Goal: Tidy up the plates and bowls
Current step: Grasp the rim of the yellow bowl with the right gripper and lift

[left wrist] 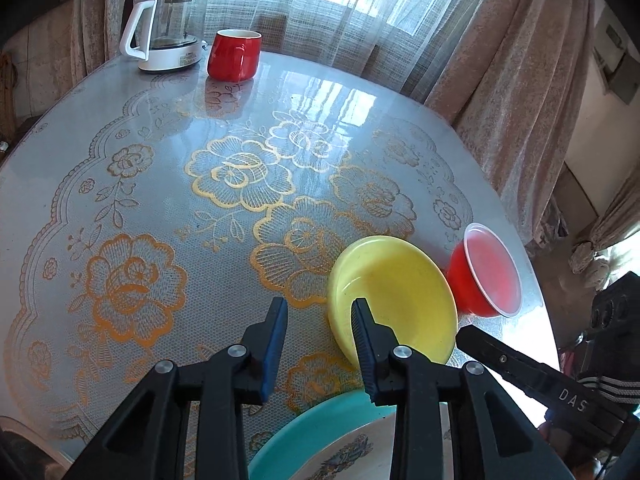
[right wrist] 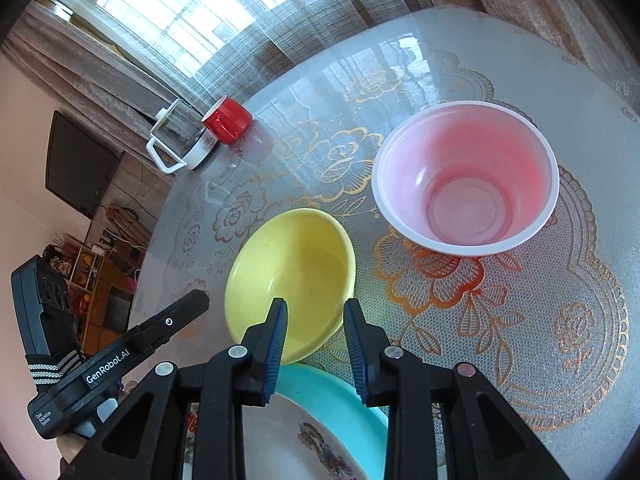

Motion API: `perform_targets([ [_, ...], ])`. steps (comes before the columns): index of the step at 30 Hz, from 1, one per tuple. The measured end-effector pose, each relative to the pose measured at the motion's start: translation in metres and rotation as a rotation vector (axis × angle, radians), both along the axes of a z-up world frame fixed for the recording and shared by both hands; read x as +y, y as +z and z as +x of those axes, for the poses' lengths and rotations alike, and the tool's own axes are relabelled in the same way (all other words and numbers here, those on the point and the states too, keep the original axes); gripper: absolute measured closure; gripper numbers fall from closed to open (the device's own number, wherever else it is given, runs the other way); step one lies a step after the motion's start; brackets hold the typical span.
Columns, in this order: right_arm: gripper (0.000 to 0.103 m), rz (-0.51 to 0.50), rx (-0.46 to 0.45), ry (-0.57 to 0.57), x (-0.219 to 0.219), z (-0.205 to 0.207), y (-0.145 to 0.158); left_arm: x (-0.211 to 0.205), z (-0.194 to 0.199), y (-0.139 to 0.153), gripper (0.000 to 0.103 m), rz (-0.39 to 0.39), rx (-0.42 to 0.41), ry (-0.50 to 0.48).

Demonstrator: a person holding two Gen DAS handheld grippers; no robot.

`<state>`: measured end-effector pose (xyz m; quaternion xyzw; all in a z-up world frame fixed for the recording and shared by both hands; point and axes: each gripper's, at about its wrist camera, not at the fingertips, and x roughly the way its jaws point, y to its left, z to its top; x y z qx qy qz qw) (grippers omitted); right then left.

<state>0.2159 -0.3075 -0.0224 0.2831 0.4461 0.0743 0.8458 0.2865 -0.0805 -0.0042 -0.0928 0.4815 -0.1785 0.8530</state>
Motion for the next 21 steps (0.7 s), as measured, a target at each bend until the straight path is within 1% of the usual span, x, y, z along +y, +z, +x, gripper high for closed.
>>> perform_targets([
  [2,0.074,-0.002,0.009,-0.003,-0.001,0.001,-0.004,-0.005,0.003,-0.004,0.070,0.017,0.015,-0.007],
  [4,0.079,-0.011,0.019,0.003,0.001,0.003,-0.008,-0.011,0.005,-0.008,0.084,0.033,0.030,-0.029],
  [5,0.084,-0.011,0.019,0.003,0.001,0.003,-0.008,-0.014,0.005,-0.011,0.087,0.034,0.039,-0.034],
  [7,0.088,-0.018,0.017,-0.003,0.003,0.003,-0.010,-0.017,0.005,-0.014,0.092,0.048,0.036,-0.030],
  [12,0.088,-0.032,0.020,-0.011,0.000,0.003,-0.009,-0.018,0.002,-0.014,0.092,0.039,0.029,-0.038],
  [16,0.088,-0.013,0.034,-0.012,0.001,0.007,-0.014,-0.021,0.001,-0.015,0.092,0.053,0.027,-0.033],
  [18,0.088,-0.034,0.025,-0.010,0.004,0.005,-0.012,-0.022,-0.001,-0.015,0.092,0.065,0.020,-0.036],
  [21,0.088,-0.047,0.016,-0.006,0.005,0.003,-0.009,-0.023,-0.004,-0.013,0.092,0.064,0.011,-0.037],
])
